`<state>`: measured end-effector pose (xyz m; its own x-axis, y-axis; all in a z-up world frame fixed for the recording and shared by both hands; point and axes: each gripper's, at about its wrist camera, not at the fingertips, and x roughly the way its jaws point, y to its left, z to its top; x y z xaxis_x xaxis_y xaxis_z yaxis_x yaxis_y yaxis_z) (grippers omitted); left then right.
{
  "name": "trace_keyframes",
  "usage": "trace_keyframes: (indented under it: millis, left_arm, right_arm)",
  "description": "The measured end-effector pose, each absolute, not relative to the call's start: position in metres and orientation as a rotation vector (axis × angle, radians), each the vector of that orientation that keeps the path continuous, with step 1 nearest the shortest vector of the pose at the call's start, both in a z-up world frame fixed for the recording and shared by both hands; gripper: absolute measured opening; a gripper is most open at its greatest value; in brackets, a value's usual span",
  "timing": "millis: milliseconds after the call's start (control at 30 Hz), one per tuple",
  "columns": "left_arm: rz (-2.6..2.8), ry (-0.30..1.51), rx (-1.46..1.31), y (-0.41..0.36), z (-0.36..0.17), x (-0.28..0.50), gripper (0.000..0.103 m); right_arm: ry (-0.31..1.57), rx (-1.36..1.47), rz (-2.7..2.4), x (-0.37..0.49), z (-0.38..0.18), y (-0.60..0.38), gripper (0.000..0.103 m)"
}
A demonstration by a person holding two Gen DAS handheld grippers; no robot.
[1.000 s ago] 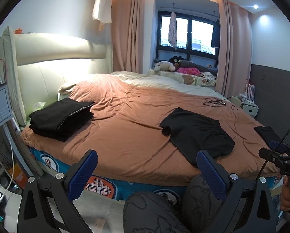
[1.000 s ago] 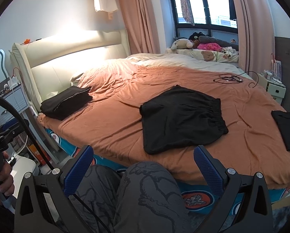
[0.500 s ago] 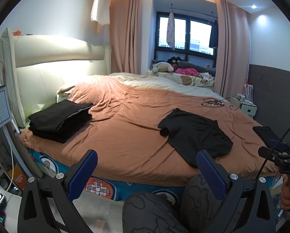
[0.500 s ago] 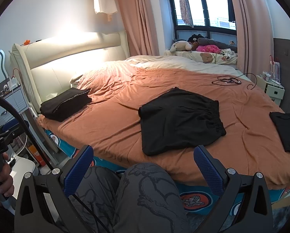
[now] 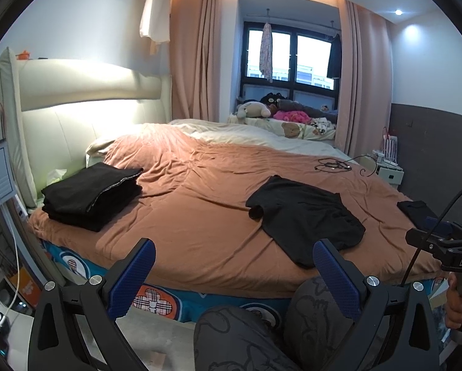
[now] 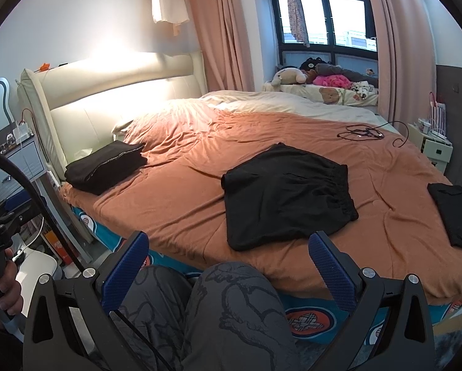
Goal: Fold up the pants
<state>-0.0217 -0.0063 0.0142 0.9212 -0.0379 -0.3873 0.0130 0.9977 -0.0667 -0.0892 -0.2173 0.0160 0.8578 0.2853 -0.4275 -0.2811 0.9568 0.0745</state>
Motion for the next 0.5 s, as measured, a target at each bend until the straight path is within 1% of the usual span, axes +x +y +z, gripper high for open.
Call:
trace_keyframes:
  millis: [500]
  left_arm:
    - [-0.068,0.435,-0.078,-0.02,0.012,0.002,0.103]
  right_arm:
    - [0.481,0.033,0.24,-0.071,0.022,-0.233,0.103]
